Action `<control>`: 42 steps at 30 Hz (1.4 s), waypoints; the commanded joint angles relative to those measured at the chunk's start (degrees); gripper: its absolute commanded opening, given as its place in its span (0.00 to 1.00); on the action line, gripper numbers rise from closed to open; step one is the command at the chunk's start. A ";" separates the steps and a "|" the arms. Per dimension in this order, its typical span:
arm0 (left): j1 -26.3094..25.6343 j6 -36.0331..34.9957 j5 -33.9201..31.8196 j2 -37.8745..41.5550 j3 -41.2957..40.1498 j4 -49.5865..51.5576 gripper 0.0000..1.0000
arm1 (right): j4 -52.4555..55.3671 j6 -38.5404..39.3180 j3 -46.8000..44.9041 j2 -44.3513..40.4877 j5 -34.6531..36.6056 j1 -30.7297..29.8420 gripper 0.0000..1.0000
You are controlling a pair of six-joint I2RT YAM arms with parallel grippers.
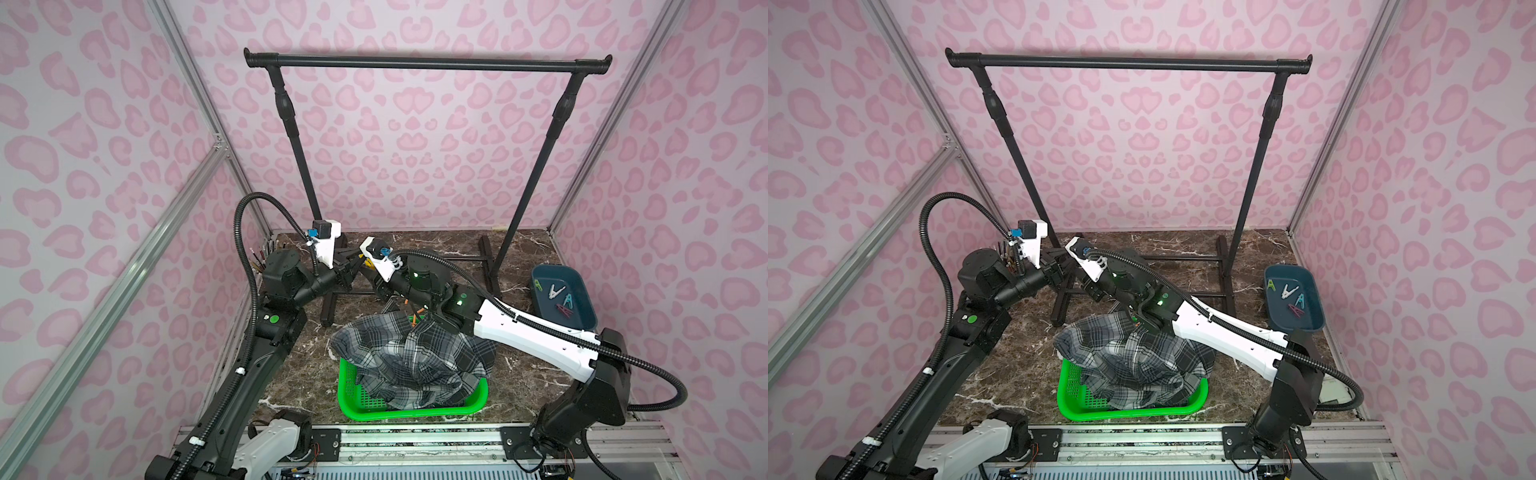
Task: Remove the clothespins securing long-sleeve shirts to the hanger
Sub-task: Place the clamp in the storage box.
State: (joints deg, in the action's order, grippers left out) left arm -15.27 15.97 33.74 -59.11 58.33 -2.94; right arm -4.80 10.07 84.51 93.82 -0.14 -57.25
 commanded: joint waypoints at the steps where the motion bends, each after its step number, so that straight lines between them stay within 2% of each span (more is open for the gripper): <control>1: 0.03 -0.06 1.32 -0.04 0.52 -0.71 0.03 | -0.83 -0.05 0.13 0.64 -0.80 -0.08 0.23; 3: 0.01 -0.10 1.33 -0.04 0.47 -0.60 0.03 | -0.83 -0.05 0.13 0.58 -0.63 -0.09 0.04; 4: 0.02 -0.11 1.33 -0.12 0.47 -0.53 0.03 | -0.83 -0.01 0.13 0.50 -0.41 -0.14 0.00; 11: -0.02 -0.78 0.29 -0.83 2.54 3.05 0.03 | -0.96 -0.31 0.13 -0.08 0.13 -0.18 0.00; 12: 0.02 -1.28 0.11 -0.79 2.88 3.55 0.08 | -1.07 -0.40 -0.03 -0.13 0.20 -0.14 0.00; 15: 0.03 -1.78 -0.72 0.30 2.98 3.72 0.47 | -1.28 -0.67 -0.70 -0.69 0.53 -0.19 0.00; 17: 0.01 -1.77 -2.12 1.53 2.36 3.01 0.65 | -1.18 -0.75 -1.08 -1.11 0.90 -0.27 0.00; 18: 0.06 -1.91 -3.11 2.24 2.03 2.77 0.84 | -1.05 -0.83 -1.31 -1.33 1.30 -0.22 0.00; 19: -0.01 -2.18 -4.01 2.94 1.74 2.44 0.94 | -1.00 -0.93 -1.76 -1.67 1.86 -0.21 0.00; 20: 0.03 -2.53 -4.50 3.55 1.62 2.25 0.99 | -1.15 -1.29 -2.18 -2.03 2.68 -0.16 0.00; 26: 0.14 -2.11 -10.95 8.46 0.52 -0.75 0.97 | 0.19 -3.74 -6.81 -5.63 7.87 1.39 0.00; 29: 0.23 -1.33 -13.50 9.90 -0.46 -2.64 0.97 | 0.89 -6.69 -10.80 -9.59 8.85 4.59 0.00; 33: 0.65 -0.97 -13.55 10.01 -0.94 -2.74 0.97 | 5.81 -11.46 -15.77 -17.28 11.46 14.55 0.00; 38: 1.59 1.28 -11.63 9.04 -1.55 -3.16 0.97 | 14.80 -19.40 -19.28 -24.39 10.33 36.66 0.00; 42: 3.68 2.96 -9.65 7.46 -1.55 -3.36 0.99 | 18.41 -25.38 -20.66 -21.26 4.67 55.39 0.00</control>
State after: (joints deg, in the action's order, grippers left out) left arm -12.56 17.06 21.89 -50.94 56.80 -3.62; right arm 8.14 -9.37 64.95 70.78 7.84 -8.01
